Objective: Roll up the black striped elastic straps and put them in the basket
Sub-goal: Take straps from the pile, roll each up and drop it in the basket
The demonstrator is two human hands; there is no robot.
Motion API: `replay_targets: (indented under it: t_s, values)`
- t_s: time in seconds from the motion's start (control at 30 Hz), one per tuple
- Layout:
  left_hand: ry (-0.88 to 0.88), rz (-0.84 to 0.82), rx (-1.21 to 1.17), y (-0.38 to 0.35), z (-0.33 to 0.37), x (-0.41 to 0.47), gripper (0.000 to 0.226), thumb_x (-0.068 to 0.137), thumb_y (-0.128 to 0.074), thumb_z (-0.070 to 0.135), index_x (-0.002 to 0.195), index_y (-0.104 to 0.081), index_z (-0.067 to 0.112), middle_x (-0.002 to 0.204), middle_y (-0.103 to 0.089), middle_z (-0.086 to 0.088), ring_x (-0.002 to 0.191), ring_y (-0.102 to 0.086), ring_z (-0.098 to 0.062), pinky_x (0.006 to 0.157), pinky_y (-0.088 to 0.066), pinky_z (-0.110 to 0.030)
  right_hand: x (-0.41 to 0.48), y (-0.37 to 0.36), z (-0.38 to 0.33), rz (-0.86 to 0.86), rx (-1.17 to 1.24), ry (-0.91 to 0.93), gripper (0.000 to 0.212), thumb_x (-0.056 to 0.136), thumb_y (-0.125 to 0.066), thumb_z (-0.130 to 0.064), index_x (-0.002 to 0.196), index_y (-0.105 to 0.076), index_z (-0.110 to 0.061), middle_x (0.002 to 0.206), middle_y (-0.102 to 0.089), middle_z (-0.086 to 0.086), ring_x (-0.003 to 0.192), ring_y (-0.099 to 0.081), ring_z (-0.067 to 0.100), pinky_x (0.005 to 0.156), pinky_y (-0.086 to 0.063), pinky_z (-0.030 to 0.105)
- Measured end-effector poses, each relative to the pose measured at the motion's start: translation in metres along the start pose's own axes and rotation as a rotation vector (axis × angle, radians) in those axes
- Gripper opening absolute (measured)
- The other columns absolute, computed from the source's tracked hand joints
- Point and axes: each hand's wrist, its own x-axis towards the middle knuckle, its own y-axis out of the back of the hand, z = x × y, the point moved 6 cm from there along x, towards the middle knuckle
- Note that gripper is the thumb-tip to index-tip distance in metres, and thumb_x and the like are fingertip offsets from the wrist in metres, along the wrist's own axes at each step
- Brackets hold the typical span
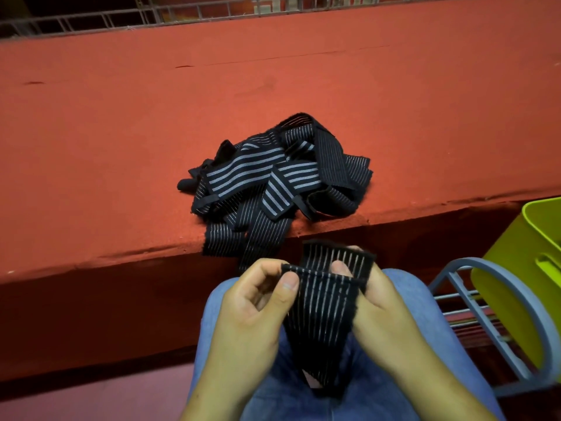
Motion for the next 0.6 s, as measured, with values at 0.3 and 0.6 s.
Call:
replay_targets:
  t_s: [0.3, 0.6]
  values:
    - [-0.003, 0.092, 0.039, 0.0033, 0.0009, 0.0005, 0.022, 0.089, -0.066, 0.023, 0.095, -0.076, 0.004, 0.092, -0.077, -0.012, 0.087, -0.071, -0.015, 0.079, -0.056, -0.021, -0.0011, -0.0013, -0.0044, -0.095, 0.091, -0.111, 0.02, 0.101, -0.064, -0.036, 0.103, -0.08, -0.026, 0.105, -0.078, 0.017, 0.095, -0.073, 0.022, 0.091, -0.057, 0.052]
    - [-0.009, 0.143, 0.049, 0.0054, 0.002, 0.0013, 0.023, 0.089, -0.071, 0.03, 0.085, -0.075, 0.008, 0.082, -0.074, -0.01, 0.078, -0.065, -0.01, 0.072, -0.053, -0.022, -0.005, -0.0044, -0.0008, -0.193, 0.299, -0.165, 0.033, 0.083, -0.057, -0.04, 0.095, -0.084, -0.025, 0.102, -0.078, 0.001, 0.102, -0.068, 0.012, 0.094, -0.052, 0.041]
